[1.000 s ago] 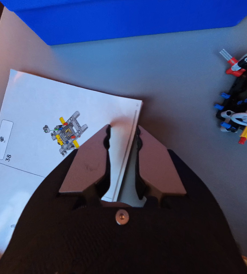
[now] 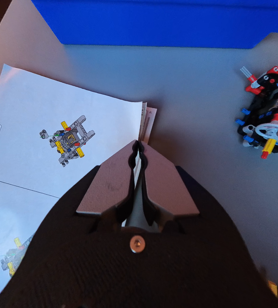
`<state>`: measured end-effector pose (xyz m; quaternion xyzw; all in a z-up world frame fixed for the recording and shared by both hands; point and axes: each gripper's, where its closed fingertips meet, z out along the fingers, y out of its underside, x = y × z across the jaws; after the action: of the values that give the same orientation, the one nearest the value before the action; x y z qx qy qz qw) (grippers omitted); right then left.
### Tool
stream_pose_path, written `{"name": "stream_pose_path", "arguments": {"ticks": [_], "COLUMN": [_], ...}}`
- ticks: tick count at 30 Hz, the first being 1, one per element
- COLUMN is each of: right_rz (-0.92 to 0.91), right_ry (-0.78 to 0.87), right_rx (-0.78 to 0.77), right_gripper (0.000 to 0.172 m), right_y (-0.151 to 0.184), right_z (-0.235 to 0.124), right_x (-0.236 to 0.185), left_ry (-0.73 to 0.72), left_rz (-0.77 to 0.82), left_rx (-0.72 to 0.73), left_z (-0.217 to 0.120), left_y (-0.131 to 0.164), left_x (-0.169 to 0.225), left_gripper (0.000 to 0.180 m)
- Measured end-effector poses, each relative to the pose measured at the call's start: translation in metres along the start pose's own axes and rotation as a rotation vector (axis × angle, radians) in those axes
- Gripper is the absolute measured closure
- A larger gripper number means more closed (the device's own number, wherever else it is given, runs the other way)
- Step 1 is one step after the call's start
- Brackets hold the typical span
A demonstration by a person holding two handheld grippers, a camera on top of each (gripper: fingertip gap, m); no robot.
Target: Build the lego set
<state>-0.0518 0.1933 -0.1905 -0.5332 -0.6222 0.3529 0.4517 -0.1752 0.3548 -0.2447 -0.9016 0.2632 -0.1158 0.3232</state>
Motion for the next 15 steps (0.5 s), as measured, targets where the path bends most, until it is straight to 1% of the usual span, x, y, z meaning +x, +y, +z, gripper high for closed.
{"name": "stream_pose_path", "arguments": {"ticks": [10, 15], "right_rz": [0.045, 0.032], "right_ry": [0.010, 0.012], "right_rx": [0.045, 0.041], "right_gripper": [0.147, 0.147], "right_y": [-0.0057, -0.0053], "right_z": [-0.0032, -0.0028], "right_x": [0.0068, 0.0057], "left_ry": [0.008, 0.065], "left_rz": [-0.014, -0.072], "left_rx": [0.024, 0.061], "left_z": [-0.0026, -0.0094], "left_y": [-0.0010, -0.0046], "left_x": [0.0002, -0.0001], "left_gripper": [0.180, 0.180]}}
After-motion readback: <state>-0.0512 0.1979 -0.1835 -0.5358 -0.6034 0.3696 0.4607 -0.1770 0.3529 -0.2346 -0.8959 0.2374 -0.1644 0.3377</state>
